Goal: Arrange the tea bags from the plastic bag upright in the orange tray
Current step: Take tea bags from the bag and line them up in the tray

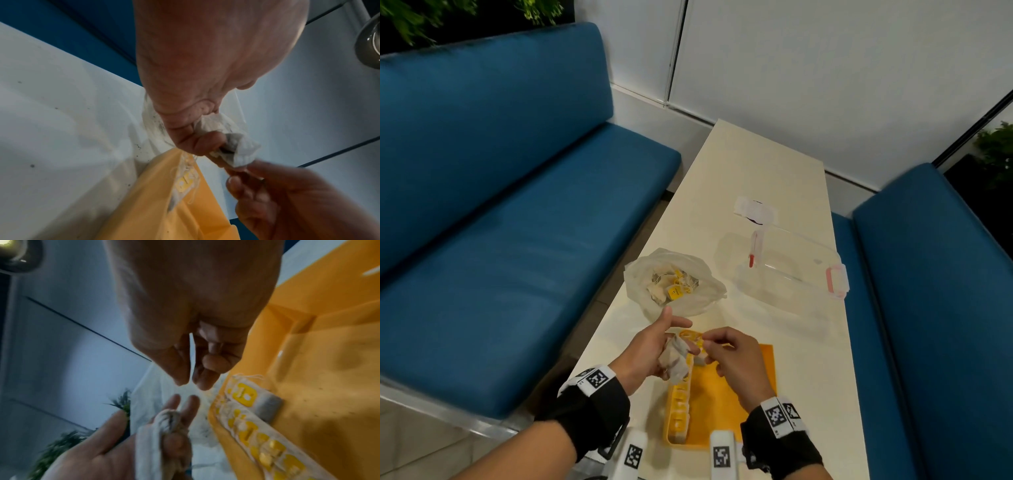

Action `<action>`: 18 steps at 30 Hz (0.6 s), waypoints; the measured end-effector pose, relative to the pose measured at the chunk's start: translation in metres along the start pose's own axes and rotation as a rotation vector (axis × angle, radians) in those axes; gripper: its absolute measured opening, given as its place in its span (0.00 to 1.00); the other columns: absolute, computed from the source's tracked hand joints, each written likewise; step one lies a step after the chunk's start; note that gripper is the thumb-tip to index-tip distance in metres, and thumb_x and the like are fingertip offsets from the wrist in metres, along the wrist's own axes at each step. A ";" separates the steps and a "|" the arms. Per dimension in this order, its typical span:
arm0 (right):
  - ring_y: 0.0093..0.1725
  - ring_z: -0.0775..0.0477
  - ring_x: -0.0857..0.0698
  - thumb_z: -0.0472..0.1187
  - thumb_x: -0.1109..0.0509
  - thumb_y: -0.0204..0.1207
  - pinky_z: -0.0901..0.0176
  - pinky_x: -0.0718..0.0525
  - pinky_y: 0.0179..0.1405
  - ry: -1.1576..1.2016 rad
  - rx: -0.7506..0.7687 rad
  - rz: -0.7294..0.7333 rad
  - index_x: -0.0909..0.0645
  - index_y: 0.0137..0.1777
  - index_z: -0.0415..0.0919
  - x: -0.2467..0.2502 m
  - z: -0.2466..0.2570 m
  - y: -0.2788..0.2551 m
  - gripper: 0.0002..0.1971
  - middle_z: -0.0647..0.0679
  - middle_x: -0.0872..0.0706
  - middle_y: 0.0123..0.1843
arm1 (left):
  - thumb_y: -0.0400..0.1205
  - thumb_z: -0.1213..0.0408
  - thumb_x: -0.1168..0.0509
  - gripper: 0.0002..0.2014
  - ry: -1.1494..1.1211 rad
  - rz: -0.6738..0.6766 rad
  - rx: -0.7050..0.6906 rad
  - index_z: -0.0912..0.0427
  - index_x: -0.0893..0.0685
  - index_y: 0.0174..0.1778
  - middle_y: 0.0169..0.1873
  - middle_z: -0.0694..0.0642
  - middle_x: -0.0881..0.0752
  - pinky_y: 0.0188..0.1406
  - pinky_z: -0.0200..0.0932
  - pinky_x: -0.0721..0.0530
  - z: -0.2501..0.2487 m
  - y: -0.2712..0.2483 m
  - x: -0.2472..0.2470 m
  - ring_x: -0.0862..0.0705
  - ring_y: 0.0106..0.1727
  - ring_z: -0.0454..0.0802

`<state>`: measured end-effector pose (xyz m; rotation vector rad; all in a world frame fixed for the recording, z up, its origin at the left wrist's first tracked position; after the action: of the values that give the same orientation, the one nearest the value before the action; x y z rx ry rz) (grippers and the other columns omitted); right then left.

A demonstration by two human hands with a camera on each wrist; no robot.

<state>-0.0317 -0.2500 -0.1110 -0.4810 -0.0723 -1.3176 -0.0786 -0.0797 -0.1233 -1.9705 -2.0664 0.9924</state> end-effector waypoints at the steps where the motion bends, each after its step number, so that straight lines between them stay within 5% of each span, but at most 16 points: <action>1: 0.34 0.53 0.13 0.36 0.22 0.73 0.69 0.23 0.27 -0.005 0.032 0.030 0.10 0.44 0.42 -0.001 0.008 -0.004 0.01 0.46 0.08 0.40 | 0.89 0.37 0.55 0.30 -0.014 -0.005 0.003 0.55 0.17 0.65 0.44 0.64 0.09 0.30 0.42 0.24 -0.001 0.002 -0.004 0.15 0.34 0.53; 8: 0.35 0.55 0.17 0.47 0.17 0.65 0.57 0.13 0.40 -0.200 0.111 0.063 0.13 0.46 0.53 -0.002 0.004 -0.016 0.11 0.53 0.12 0.45 | 0.90 0.47 0.44 0.22 -0.086 -0.018 0.052 0.61 0.15 0.63 0.53 0.67 0.11 0.38 0.50 0.11 -0.001 0.010 -0.015 0.11 0.44 0.58; 13: 0.38 0.51 0.14 0.40 0.18 0.67 0.62 0.18 0.32 -0.197 0.068 0.063 0.14 0.43 0.51 0.001 -0.004 -0.011 0.09 0.53 0.11 0.43 | 0.86 0.66 0.34 0.11 -0.111 0.031 0.041 0.64 0.17 0.63 0.61 0.73 0.14 0.49 0.58 0.09 0.002 0.012 -0.010 0.09 0.50 0.61; 18: 0.34 0.51 0.12 0.31 0.22 0.73 0.61 0.18 0.30 -0.019 0.002 0.048 0.15 0.49 0.39 0.008 -0.010 -0.010 0.07 0.43 0.11 0.45 | 0.84 0.73 0.36 0.13 -0.132 0.060 0.041 0.64 0.15 0.63 0.62 0.71 0.13 0.55 0.60 0.10 0.004 0.008 -0.006 0.09 0.54 0.64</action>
<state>-0.0413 -0.2628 -0.1147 -0.4907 -0.0773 -1.2664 -0.0727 -0.0872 -0.1287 -2.0087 -2.0440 1.1980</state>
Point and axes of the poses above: each hand's wrist, its own y-axis towards the middle knuckle, its own x-axis out of the back of the hand, z = x × y, the point moved 2 cm from there along y, towards the middle knuckle
